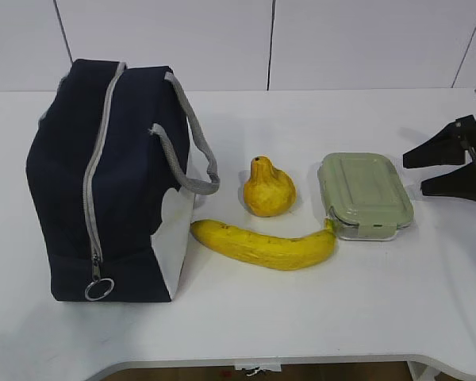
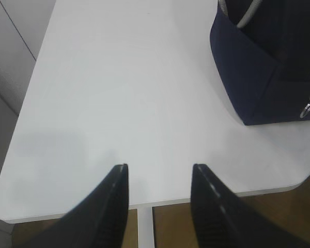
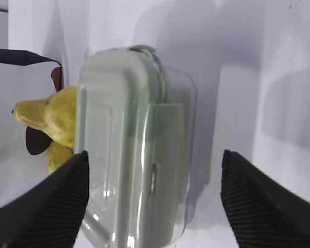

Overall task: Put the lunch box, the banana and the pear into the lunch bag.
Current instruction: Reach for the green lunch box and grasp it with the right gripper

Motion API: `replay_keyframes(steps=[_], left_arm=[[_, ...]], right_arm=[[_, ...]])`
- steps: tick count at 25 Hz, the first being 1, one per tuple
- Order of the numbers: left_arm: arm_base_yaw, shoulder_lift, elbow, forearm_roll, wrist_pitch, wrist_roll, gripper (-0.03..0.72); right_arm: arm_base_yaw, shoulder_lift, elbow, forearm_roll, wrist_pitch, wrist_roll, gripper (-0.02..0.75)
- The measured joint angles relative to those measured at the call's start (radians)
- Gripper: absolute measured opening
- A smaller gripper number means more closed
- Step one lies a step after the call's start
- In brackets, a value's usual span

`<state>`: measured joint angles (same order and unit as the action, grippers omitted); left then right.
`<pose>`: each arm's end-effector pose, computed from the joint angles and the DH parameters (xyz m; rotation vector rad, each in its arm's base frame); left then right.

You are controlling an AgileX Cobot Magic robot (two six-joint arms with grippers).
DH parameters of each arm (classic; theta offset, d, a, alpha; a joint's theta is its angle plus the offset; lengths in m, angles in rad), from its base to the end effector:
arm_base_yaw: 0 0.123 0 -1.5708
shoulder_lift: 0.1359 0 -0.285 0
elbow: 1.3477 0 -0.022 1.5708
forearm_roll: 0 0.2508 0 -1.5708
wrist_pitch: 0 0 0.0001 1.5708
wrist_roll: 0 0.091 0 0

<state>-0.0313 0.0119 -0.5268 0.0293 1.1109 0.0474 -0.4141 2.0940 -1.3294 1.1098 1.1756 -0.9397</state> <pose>-0.0082 0.0026 0.2808 0.0793 2.0780 0.0451 0.3851 -0.0870 0.1572 0.1162 2.4797 1.2023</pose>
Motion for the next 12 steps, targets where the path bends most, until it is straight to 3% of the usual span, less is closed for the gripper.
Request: replay_keyframes(steps=[12], left_arm=[[0.0, 0.0, 0.0, 0.0, 0.0, 0.0, 0.307]], right_arm=[[0.0, 0.075, -0.006, 0.06, -0.002, -0.043, 0.593]])
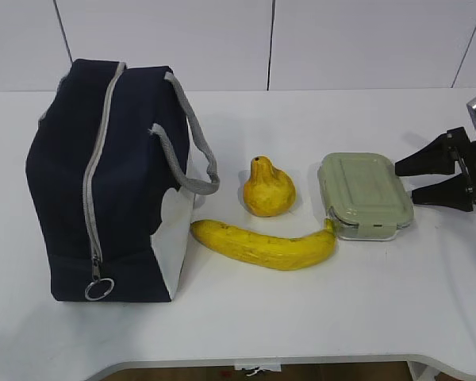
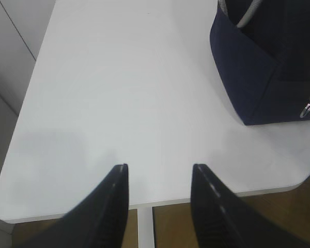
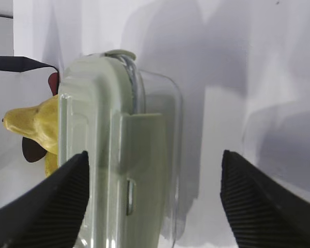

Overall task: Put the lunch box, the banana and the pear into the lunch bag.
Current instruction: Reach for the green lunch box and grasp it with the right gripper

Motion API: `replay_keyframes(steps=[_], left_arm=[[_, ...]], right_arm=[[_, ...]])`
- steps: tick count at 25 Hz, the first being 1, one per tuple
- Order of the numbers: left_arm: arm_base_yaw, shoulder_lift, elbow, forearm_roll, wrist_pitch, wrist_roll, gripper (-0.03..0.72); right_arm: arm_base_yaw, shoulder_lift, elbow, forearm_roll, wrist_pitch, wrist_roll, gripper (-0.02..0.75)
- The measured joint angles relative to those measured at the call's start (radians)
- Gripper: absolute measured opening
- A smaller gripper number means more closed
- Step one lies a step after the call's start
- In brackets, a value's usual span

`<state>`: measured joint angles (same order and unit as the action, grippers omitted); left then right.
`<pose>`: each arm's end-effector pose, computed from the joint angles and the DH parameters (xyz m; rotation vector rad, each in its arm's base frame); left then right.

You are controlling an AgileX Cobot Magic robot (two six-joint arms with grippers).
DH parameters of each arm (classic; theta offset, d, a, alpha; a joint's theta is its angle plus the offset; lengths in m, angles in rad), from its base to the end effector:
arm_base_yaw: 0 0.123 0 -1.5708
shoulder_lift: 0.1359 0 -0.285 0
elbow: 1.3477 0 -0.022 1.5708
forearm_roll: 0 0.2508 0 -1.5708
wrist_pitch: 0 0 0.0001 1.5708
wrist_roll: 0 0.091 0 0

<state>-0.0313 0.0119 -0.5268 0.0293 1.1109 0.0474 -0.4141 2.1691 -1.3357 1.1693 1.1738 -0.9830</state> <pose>-0.0082 0.0026 0.2808 0.0793 2.0780 0.0451 0.3914 -0.0876 0.1326 0.1579 2.4540 1.2625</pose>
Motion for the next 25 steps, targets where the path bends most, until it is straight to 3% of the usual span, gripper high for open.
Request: replay_keyframes(steps=[25], left_arm=[[0.0, 0.0, 0.0, 0.0, 0.0, 0.0, 0.307]], right_arm=[[0.091, 0.008, 0.0, -0.004, 0.0, -0.035, 0.587]])
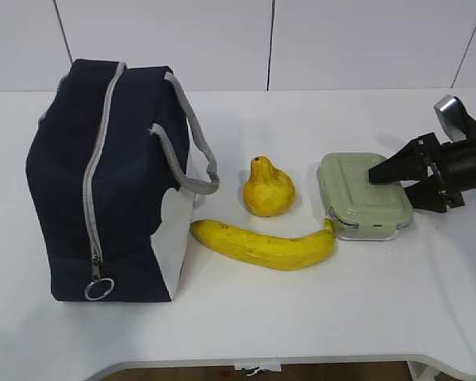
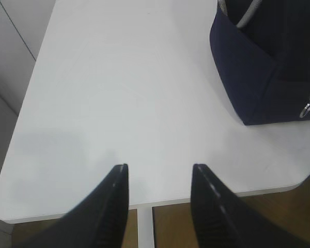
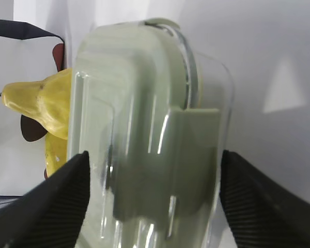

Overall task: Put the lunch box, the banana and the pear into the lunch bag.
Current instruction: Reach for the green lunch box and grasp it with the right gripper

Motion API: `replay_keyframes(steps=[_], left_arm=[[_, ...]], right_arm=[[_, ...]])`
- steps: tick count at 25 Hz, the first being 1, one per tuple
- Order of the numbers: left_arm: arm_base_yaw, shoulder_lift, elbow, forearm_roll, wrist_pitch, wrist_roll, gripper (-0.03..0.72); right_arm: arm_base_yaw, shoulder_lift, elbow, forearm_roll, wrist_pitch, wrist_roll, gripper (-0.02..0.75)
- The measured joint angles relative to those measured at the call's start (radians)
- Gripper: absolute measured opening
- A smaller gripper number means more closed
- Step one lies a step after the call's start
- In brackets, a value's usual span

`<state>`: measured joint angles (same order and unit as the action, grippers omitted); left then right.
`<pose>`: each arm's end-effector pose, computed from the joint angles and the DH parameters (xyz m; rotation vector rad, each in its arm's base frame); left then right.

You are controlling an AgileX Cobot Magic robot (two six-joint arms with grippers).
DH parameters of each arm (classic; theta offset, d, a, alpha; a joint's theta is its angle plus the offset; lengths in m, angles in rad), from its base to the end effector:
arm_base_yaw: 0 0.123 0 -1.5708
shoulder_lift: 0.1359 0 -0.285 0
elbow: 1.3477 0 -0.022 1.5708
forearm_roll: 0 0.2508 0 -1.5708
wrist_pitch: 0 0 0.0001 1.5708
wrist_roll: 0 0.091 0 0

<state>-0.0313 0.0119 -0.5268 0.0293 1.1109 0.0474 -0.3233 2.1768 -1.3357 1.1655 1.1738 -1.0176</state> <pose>-0.0082 0.0026 0.2808 0.0793 2.0780 0.0451 0.3975 -0.0518 0.1293 0.0059 2.4839 1.2890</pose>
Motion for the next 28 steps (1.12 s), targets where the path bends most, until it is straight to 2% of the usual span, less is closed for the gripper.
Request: replay_keyframes(steps=[13, 21, 28], left_arm=[[0.0, 0.0, 0.0, 0.0, 0.0, 0.0, 0.307], [0.0, 0.0, 0.0, 0.0, 0.0, 0.0, 0.307], [0.0, 0.0, 0.0, 0.0, 0.0, 0.0, 0.307]], right_arm=[[0.0, 0.0, 0.0, 0.001, -0.001, 0.0, 0.414], [0.0, 0.0, 0.0, 0.002, 0.0, 0.004, 0.398], [0.0, 0.0, 0.0, -0.017, 0.006, 0.104, 0.391]])
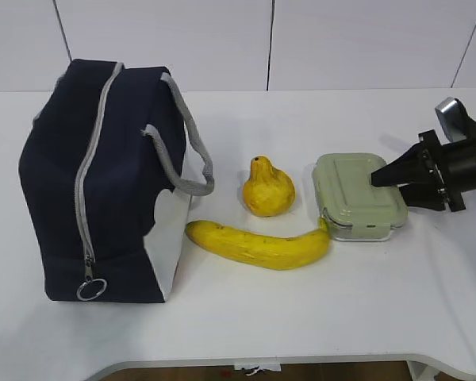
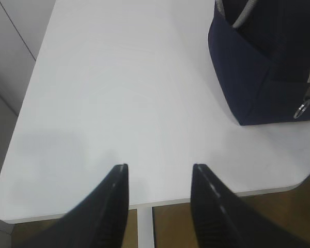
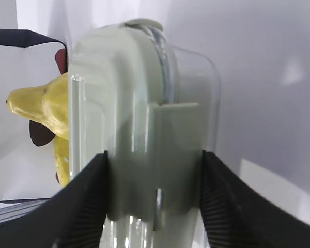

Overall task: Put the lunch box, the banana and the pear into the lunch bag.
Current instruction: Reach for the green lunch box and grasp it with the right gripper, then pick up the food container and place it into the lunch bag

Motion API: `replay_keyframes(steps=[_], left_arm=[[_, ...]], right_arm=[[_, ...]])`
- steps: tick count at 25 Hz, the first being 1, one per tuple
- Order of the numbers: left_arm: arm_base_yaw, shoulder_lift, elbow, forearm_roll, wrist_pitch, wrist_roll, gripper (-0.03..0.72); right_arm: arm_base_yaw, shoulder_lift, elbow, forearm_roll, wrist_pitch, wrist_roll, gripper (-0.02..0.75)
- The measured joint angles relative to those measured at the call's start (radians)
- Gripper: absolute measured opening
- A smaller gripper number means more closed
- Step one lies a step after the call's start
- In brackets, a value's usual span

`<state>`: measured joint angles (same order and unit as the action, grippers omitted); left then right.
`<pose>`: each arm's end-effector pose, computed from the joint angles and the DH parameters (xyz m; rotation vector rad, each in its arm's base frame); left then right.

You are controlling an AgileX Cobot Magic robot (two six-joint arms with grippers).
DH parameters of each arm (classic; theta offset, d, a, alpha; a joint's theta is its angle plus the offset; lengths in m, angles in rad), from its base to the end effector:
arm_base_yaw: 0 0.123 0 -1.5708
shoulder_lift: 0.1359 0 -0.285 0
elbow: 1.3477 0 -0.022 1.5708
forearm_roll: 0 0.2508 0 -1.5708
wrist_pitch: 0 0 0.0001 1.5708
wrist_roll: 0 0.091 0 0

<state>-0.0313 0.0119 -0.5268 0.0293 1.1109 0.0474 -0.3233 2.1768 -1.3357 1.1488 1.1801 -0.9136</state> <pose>-0.0082 0.0026 0.2808 0.0793 2.0780 0.0451 0.3962 -0.0517 0.1287 0.1193 2.5279 1.3282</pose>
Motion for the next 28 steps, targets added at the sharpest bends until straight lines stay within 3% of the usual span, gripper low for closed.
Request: replay_keyframes(steps=[12, 18, 28], left_arm=[[0.0, 0.0, 0.0, 0.0, 0.0, 0.0, 0.307], [0.0, 0.0, 0.0, 0.0, 0.0, 0.0, 0.307], [0.0, 0.004, 0.0, -0.029, 0.0, 0.0, 0.306]], right_arm=[[0.0, -0.004, -0.001, -0.015, 0.005, 0.056, 0.377], [0.0, -0.084, -0.001, -0.118, -0.012, 0.128, 0.376], [0.0, -0.259, -0.001, -0.164, -0.011, 0.253, 0.375]])
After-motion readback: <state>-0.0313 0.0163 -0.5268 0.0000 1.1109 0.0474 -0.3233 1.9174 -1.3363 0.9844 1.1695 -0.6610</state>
